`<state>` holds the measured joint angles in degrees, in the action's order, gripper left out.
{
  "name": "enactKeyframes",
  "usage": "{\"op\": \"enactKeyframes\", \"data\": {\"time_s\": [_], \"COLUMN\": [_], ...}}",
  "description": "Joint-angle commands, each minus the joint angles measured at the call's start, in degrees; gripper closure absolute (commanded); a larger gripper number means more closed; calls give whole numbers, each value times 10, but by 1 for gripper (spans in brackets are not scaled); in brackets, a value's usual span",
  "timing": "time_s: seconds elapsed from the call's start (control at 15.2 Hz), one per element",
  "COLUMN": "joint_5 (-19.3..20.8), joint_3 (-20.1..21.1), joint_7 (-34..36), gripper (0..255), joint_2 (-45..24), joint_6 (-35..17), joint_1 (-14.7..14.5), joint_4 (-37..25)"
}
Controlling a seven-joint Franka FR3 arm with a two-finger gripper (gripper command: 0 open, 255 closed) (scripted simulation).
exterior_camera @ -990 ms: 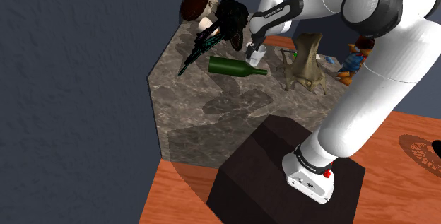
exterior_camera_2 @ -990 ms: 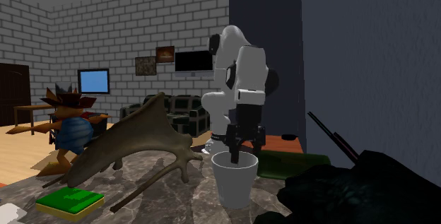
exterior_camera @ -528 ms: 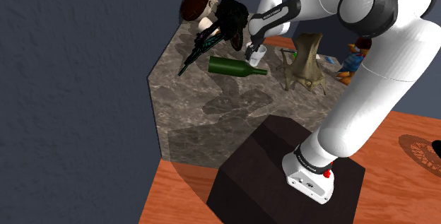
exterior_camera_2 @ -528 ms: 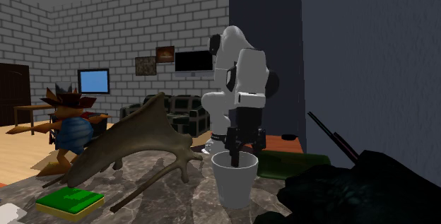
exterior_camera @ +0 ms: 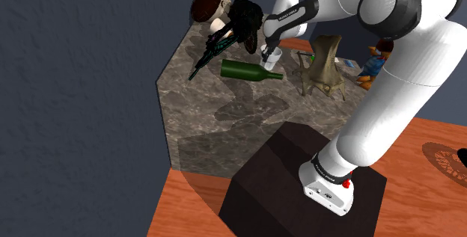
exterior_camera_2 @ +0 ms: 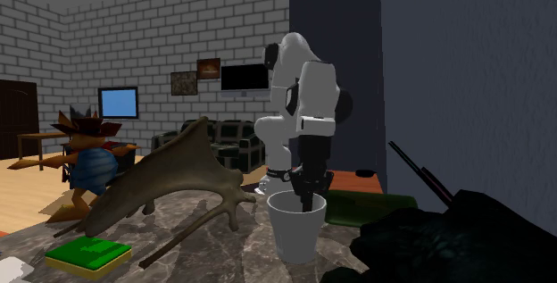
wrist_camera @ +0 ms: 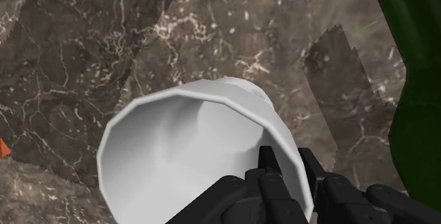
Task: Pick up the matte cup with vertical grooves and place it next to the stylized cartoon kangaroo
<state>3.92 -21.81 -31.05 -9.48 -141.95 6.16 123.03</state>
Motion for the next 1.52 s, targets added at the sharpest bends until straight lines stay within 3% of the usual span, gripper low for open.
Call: {"op": "enactKeyframes", "data": {"time_s": [0.0,1.45], "joint_5": [0,27], "joint_3": [0,-2], "joint_7": [0,7], "gripper": [255,255], "joint_2": [0,76], "joint_6": [0,146], "joint_1": [0,-8], "joint_4": [0,-74]}}
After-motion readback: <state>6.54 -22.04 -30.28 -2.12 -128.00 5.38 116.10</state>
